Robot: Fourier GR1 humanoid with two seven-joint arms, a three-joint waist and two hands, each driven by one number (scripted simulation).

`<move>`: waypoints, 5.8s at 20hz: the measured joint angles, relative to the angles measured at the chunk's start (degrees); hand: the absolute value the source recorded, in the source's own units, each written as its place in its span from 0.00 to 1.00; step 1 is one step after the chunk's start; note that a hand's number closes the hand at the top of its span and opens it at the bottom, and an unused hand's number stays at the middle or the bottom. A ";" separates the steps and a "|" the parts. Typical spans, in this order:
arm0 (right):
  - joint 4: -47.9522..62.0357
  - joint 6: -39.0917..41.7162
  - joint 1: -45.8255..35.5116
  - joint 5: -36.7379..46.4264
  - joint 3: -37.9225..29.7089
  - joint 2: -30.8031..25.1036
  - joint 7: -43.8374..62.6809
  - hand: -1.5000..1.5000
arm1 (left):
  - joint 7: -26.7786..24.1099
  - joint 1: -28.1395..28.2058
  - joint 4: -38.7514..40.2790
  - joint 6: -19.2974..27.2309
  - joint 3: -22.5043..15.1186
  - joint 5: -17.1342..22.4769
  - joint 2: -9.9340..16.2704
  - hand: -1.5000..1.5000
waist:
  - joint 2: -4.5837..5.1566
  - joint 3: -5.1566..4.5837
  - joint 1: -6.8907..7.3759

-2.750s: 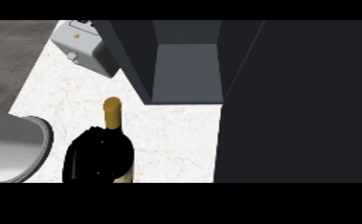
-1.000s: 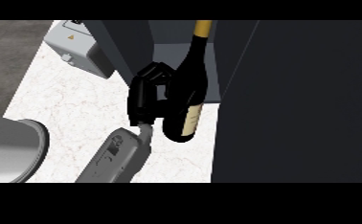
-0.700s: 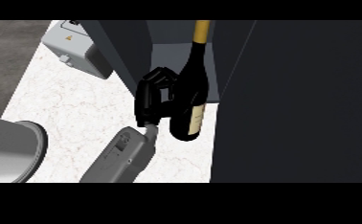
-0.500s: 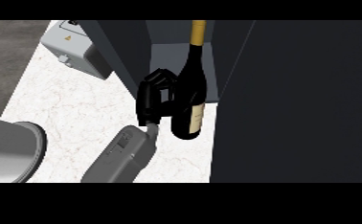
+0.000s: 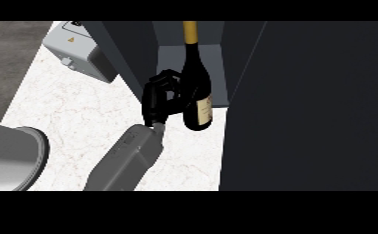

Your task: Pick up the wine, place it into the cabinet and close the cabinet

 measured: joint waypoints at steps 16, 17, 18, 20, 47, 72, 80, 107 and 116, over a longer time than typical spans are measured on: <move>0.72 3.32 1.89 -0.53 -2.59 0.53 -2.85 0.00 | -1.34 -16.55 16.70 0.12 2.69 9.50 -0.01 1.00 | 0.27 0.02 -0.38; 0.62 3.10 1.87 -0.59 -2.21 0.80 -2.47 0.00 | -1.40 -17.06 17.55 -0.30 3.16 9.40 0.16 1.00 | 0.24 0.02 -0.25; 0.56 3.06 1.59 -0.64 -2.01 0.89 -1.99 0.00 | -0.81 -18.38 18.60 -0.13 3.76 9.39 0.37 1.00 | 0.26 0.01 -0.18; 0.64 2.99 1.63 -0.55 -1.19 1.47 -2.24 0.00 | -0.87 -20.83 21.40 -0.26 4.90 9.01 0.68 1.00 | 0.32 0.01 -0.26; 1.01 4.81 3.06 0.03 1.33 3.32 -3.73 0.00 | -0.37 -34.43 43.48 9.87 5.22 -1.74 1.88 0.00 | 0.59 0.10 -1.65; 0.43 3.86 4.40 0.41 1.71 3.53 -2.89 0.00 | -8.61 -29.36 31.29 -3.07 7.92 -3.52 0.55 0.00 | -0.30 0.01 1.58; 0.29 2.64 5.09 0.70 3.11 3.78 -2.58 0.00 | -5.27 -21.44 17.55 -3.00 5.31 -4.98 1.56 0.00 | -0.97 0.04 2.81; 0.16 4.85 5.19 1.37 6.12 -1.46 -1.46 1.00 | 2.73 25.05 -43.97 6.68 -14.47 -14.16 10.10 0.00 | -0.61 0.05 2.37; 0.28 10.61 5.11 1.00 16.50 -5.05 1.62 1.00 | 0.86 35.61 -53.68 4.90 -13.63 -14.31 17.26 0.00 | -0.62 -0.02 2.68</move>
